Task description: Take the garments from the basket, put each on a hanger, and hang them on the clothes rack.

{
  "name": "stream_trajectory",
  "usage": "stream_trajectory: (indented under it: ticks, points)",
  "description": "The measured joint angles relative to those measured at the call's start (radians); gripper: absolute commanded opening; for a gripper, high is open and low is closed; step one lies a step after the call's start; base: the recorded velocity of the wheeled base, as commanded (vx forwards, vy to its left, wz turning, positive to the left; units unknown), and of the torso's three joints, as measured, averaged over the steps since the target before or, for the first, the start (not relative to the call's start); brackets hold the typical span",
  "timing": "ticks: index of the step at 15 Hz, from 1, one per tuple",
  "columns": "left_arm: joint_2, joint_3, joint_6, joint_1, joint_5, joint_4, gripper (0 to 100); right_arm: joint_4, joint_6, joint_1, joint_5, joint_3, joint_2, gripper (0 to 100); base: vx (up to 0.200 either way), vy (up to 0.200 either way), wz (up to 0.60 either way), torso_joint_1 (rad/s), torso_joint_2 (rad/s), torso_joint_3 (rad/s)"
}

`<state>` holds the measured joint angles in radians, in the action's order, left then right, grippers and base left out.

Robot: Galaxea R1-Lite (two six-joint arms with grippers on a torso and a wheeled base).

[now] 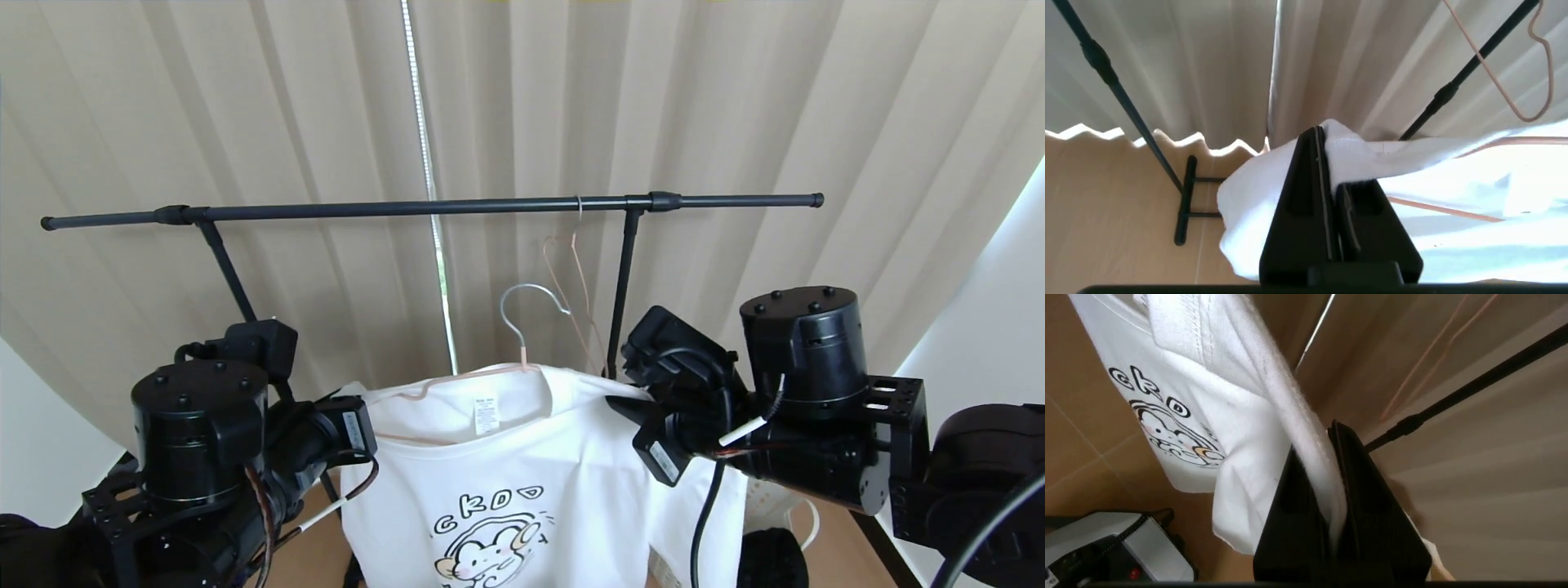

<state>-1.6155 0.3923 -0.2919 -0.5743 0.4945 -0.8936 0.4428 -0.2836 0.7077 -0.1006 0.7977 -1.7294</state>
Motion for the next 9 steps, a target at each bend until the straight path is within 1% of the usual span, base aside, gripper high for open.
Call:
stream_trajectory:
  ticks: [2,4,5,8,9]
  points:
    - [0.003,-0.002,0.003,-0.024,0.031,0.000,0,0.000,0.023,0.025,-0.014,0.012,-0.021,0,0.000,0.000,0.00,0.000,0.00,0.000]
    - [0.004,-0.002,0.003,-0.034,0.041,0.000,0,0.001,0.045,0.044,-0.092,0.026,-0.043,0,0.000,0.000,0.00,0.000,0.00,0.000]
    - [0.004,0.002,0.002,-0.035,0.043,0.000,0,0.001,0.049,0.049,-0.111,0.035,-0.054,0,0.000,0.000,0.00,0.000,0.00,0.000]
    - [0.009,0.029,0.015,-0.029,0.063,0.018,0,0.002,0.050,0.053,-0.124,0.042,-0.059,0,0.000,0.000,0.00,0.000,0.00,0.000]
    - [0.014,0.053,0.023,-0.029,0.065,0.060,0,0.001,0.050,0.053,-0.125,0.050,-0.058,0,0.000,0.000,0.00,0.000,0.00,0.000]
